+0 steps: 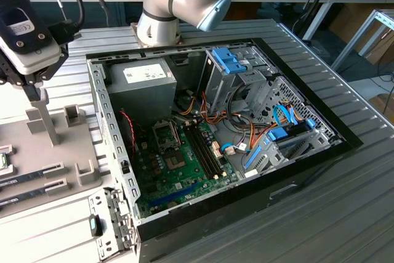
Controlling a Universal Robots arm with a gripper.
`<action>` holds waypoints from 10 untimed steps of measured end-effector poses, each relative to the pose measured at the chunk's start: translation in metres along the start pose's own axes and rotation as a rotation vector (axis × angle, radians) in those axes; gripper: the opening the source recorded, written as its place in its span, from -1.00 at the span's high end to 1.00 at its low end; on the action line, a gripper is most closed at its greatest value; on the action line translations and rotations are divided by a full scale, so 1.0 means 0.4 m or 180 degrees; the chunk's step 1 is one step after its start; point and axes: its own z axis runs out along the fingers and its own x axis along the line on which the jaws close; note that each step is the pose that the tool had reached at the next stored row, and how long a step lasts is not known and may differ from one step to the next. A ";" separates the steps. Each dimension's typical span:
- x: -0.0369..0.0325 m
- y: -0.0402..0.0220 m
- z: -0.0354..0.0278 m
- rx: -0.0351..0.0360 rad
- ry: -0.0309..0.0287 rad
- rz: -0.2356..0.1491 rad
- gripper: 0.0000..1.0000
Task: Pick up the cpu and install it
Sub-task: 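Reach for the cpu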
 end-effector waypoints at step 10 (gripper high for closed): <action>0.007 -0.001 0.006 -0.0005 0.0000 0.0000 0.79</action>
